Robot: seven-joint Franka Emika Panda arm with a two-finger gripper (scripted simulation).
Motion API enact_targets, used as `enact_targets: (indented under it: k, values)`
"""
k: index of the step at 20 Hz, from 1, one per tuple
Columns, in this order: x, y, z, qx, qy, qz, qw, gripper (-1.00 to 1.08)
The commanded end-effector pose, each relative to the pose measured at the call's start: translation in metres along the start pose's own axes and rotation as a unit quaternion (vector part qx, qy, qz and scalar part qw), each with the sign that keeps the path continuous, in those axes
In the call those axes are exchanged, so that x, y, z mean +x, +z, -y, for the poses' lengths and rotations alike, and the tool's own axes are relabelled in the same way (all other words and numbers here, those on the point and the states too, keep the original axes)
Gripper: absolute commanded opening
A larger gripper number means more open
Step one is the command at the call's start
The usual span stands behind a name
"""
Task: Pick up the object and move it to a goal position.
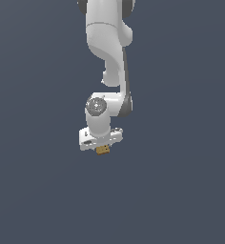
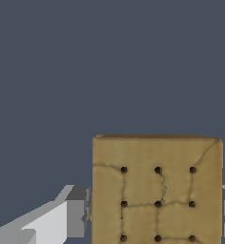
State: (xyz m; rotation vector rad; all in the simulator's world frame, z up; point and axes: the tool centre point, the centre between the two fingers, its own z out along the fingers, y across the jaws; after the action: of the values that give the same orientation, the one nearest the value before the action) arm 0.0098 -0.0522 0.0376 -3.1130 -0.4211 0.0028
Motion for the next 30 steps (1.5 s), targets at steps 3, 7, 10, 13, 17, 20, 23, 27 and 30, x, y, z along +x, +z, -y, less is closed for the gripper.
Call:
enact_targets:
  k: [3, 7, 10, 13, 17, 20, 23, 27, 30]
  values:
    - [-0.012, -0.026, -0.001, 0.0, 0.0, -0.001, 1.0, -1.0]
    - [-0.027, -0.056, -0.001, 0.0, 0.0, -0.001, 1.0, -1.0]
    - [-0.039, -0.081, -0.002, 0.0, 0.0, -0.001, 1.0, -1.0]
    - [-0.052, -0.107, -0.002, 0.0, 0.0, -0.001, 1.0, -1.0]
    - [-0.068, -0.142, -0.003, 0.0, 0.0, -0.001, 1.0, -1.0]
    - [-0.081, -0.169, -0.004, 0.0, 0.0, -0.001, 1.0, -1.0]
    - [-0.095, -0.198, -0.004, 0.0, 0.0, -0.001, 1.0, -1.0]
    - [-0.113, -0.238, -0.006, 0.0, 0.0, -0.001, 1.0, -1.0]
    - [-0.126, -0.267, -0.006, 0.0, 0.0, -0.001, 1.0, -1.0]
